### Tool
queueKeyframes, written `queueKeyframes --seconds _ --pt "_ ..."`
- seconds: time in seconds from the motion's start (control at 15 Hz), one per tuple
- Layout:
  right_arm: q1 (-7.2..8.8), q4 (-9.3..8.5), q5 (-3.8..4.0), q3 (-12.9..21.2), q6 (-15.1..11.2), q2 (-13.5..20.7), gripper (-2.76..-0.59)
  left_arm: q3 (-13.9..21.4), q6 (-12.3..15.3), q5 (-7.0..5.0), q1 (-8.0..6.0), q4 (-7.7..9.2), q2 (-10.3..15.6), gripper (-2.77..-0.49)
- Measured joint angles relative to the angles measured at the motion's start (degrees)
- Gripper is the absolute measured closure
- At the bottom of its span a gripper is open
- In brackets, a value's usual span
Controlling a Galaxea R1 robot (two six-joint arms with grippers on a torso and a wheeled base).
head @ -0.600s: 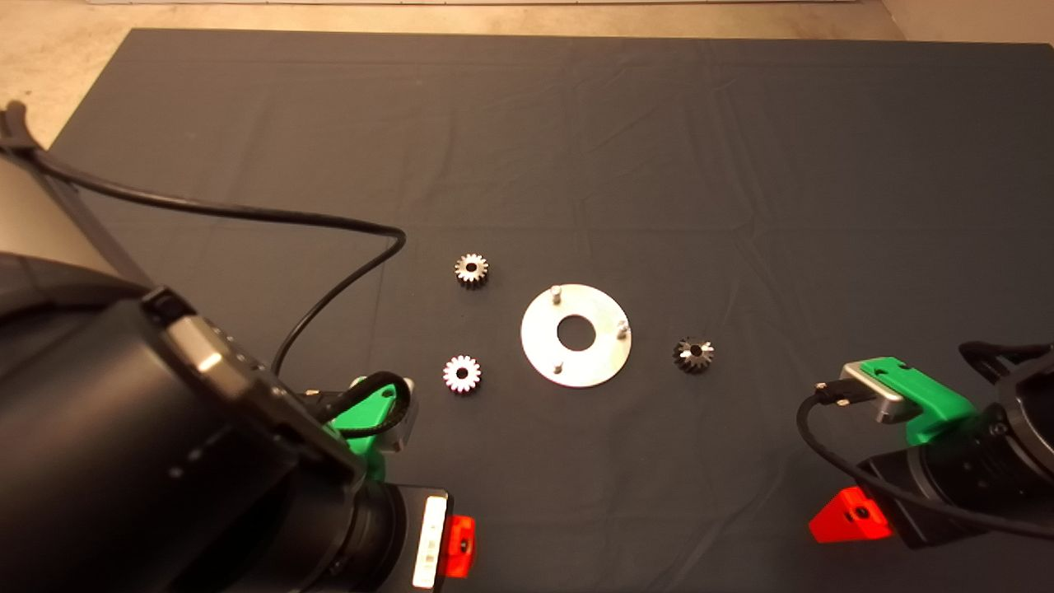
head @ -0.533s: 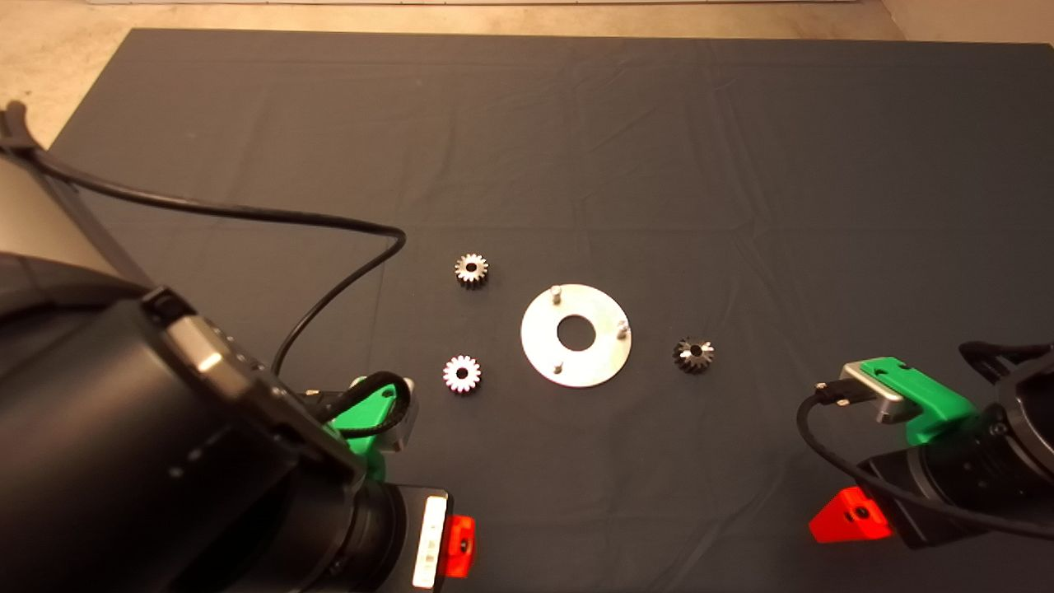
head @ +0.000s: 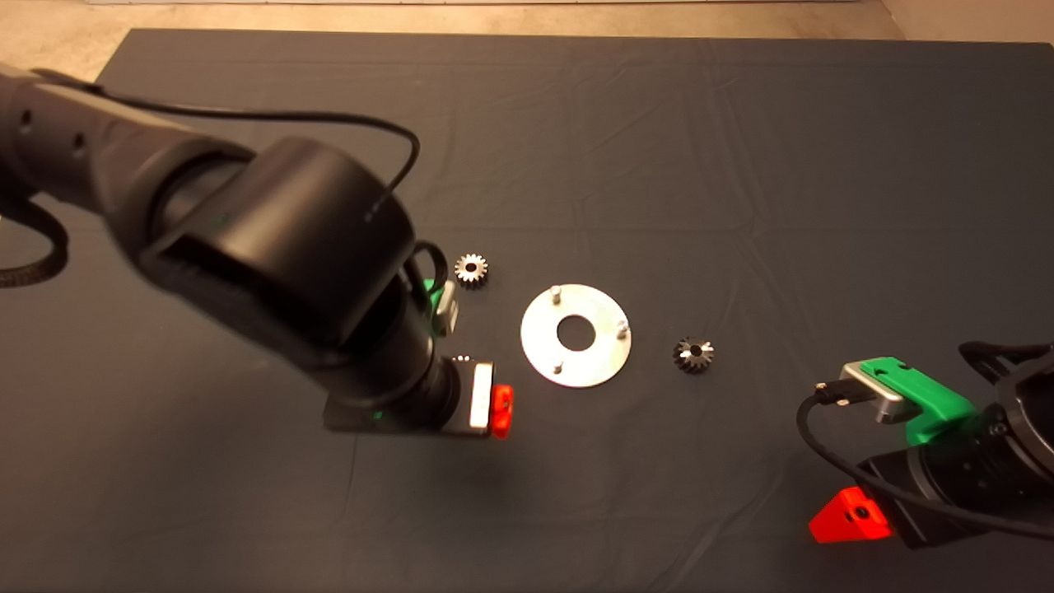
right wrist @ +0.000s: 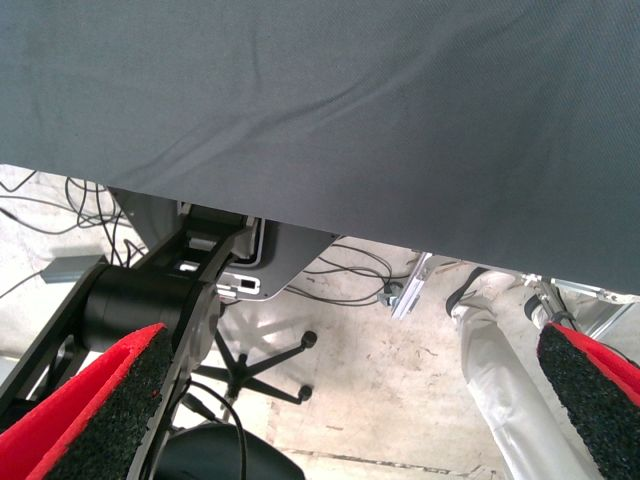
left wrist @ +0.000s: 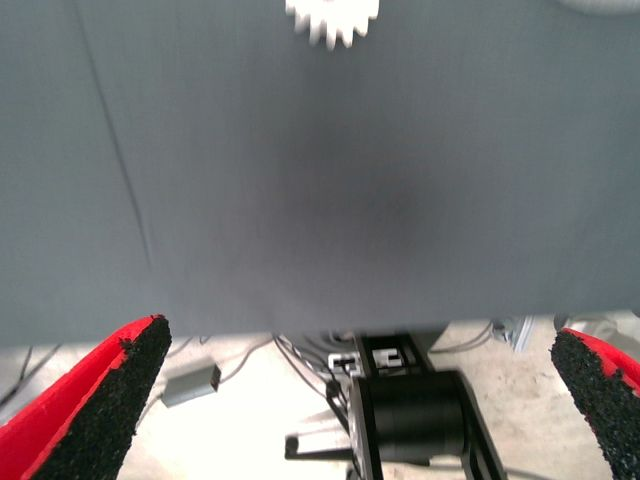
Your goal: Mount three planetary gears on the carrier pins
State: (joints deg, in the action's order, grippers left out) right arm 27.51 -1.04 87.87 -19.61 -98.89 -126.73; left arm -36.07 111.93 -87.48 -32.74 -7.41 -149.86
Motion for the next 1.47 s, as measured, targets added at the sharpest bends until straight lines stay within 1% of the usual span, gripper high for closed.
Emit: queueKeyframes --seconds 0.13,0.2,0.4,0.47,0.53,0.67,0.87,1.07,1.2,1.33,1.47 --pt "-0.01 -0.01 0.00 0.00 0.00 -0.11 -2.73 -5.06 -4.83 0.02 0.23 -1.46 -0.02 -2.77" --pt "0.00 -0.03 0.00 0.00 0.00 -0.09 -2.73 -7.56 -7.06 0.00 0.96 -2.32 -0.02 -2.77" --pt "0.01 -0.04 -0.02 0.00 0.00 -0.11 -2.73 -15.49 -14.78 0.02 4.68 -4.82 -0.33 -2.77" --pt "-0.01 -0.04 0.00 0.00 0.00 -0.11 -2.73 -18.12 -17.38 0.02 5.67 -5.57 -0.56 -2.77" --pt "-0.01 -0.06 0.00 0.00 0.00 -0.11 -2.73 -20.45 -19.28 0.02 6.47 -6.61 -0.68 -2.77" --pt "-0.01 -0.06 0.00 0.00 0.00 -0.11 -2.73 -23.35 -21.51 0.00 7.36 -8.31 -1.41 -2.77" --pt "-0.01 -0.06 0.00 0.02 0.00 -0.11 -2.73 -27.13 -25.02 0.02 8.13 -9.84 -3.65 -2.77" --pt "-0.04 -0.06 0.00 0.02 0.00 -0.11 -2.73 -31.95 -28.57 0.05 8.68 -10.56 -6.44 -2.77" --pt "-0.03 -0.06 0.00 0.02 0.00 -0.11 -2.73 -35.52 -30.76 0.02 8.75 -10.99 -8.59 -2.77" --pt "-0.04 -0.07 0.00 0.02 0.00 -0.11 -2.73 -39.39 -32.98 0.09 8.77 -11.08 -10.81 -2.77" --pt "-0.06 -0.06 0.02 0.02 0.00 -0.11 -2.73 -42.82 -34.28 0.32 8.77 -11.24 -11.79 -2.77"
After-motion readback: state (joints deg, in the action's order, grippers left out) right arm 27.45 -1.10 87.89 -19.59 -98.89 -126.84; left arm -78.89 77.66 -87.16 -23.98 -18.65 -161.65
